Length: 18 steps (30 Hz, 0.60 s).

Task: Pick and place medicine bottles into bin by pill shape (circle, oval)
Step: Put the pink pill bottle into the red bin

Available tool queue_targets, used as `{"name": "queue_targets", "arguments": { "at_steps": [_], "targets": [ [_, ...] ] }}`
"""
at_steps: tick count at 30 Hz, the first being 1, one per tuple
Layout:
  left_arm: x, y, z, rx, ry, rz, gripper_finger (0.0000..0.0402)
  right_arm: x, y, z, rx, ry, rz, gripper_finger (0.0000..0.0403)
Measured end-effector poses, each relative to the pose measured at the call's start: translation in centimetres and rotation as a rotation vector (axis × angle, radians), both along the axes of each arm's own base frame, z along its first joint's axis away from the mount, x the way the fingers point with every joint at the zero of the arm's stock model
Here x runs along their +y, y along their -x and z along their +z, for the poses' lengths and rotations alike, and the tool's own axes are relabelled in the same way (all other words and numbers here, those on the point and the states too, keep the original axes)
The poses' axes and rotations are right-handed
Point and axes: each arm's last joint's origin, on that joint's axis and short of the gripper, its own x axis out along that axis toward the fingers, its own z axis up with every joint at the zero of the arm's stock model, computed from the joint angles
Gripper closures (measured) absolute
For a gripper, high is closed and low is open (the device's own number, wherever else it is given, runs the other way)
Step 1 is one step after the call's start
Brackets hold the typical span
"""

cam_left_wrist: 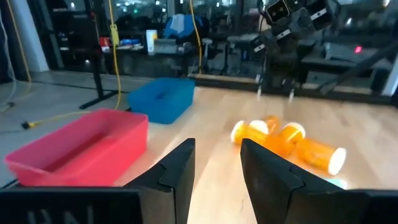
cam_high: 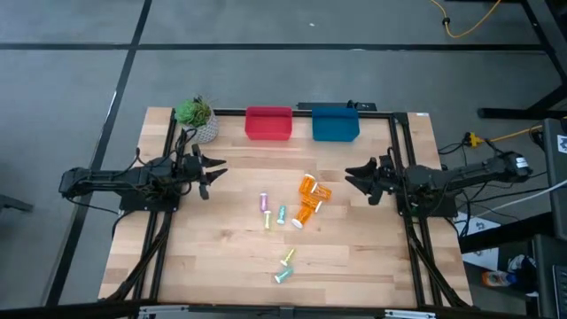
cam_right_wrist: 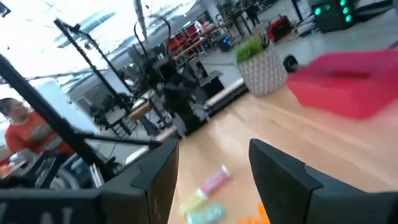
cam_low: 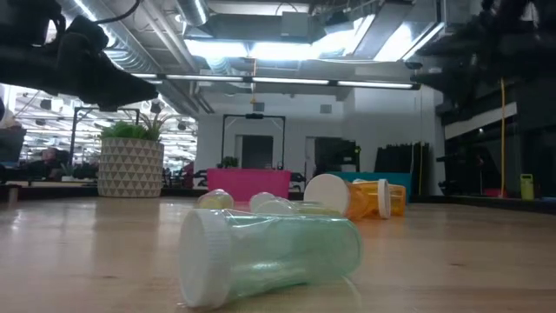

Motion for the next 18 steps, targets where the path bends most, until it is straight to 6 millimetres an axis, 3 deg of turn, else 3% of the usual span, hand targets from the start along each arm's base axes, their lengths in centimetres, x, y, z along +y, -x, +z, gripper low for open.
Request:
{"name": "queue_targets", "arguments": {
  "at_steps": [4,8,13,18],
  "targets": [
    [-0.3,-0.4,0.7,-0.054,-0.033,-0.038,0.0278,0.4,-2.6,3.6,0.083,0.058,-0.005,0.0205],
    [-0.6,-0.9,1.1,-0.095,-0.041,-0.039,0.0278,0.8,-5.3,5.6,0.361,0.165,0.009,0.0205],
    [-0.9,-1.5,0.7,-0.056,0.005,-0.061,0.0278,0.6,-7.5,6.0,0.72,0.185,-0.031,0.0205],
    [-1.5,-2.7,1.9,-0.009,0.026,-0.106,0.0278,0.2,-8.8,6.1,0.93,0.192,-0.054,0.0205]
  ]
}}
